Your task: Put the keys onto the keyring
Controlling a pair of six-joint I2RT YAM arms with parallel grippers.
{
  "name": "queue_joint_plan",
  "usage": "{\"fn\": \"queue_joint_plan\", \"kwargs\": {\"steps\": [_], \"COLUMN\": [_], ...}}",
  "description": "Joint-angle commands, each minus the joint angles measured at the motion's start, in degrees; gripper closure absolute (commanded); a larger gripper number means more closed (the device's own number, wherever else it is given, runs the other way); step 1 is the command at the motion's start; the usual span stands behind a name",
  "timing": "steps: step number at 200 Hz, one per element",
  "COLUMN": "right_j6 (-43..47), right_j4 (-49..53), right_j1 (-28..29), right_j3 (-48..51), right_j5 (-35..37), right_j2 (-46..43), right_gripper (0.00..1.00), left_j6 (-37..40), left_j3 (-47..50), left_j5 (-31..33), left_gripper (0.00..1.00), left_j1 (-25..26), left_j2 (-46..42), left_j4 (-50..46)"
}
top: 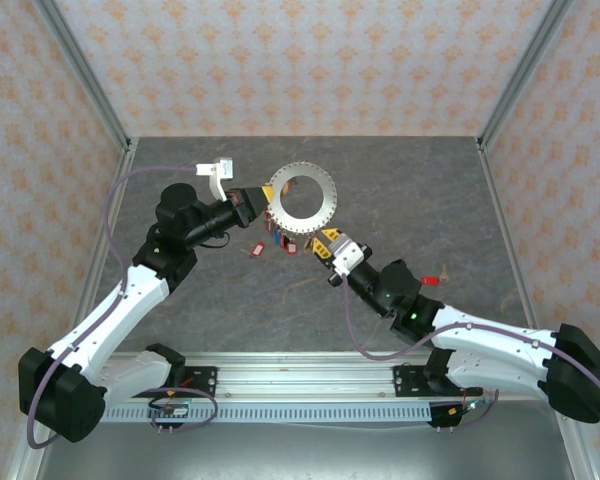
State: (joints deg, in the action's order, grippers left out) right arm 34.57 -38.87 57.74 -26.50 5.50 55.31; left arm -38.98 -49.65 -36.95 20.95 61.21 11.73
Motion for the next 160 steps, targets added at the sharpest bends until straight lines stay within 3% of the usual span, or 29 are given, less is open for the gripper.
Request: {"fn": "queue_joint_plan", "kwargs": {"steps": [1, 160], "right_j6": [0.2, 3.0], "right_j4": [-2.0, -2.3], "right_j1": [0.3, 0.2], "right_j3": [-2.5, -3.4], "right_j5": [1.9, 6.4], "right_j2": [0.8, 4.3], "right_gripper": [0.77, 0.8], "left_j6": [0.2, 0.0], "left_j3": [-1.3, -1.7], "left_j5": [0.6, 0.7], "left_gripper": [1.0, 1.0], "left_j1": [0.0, 0.2], "left_j2": [-2.2, -1.7], "left_j4": [2.6, 2.6]}}
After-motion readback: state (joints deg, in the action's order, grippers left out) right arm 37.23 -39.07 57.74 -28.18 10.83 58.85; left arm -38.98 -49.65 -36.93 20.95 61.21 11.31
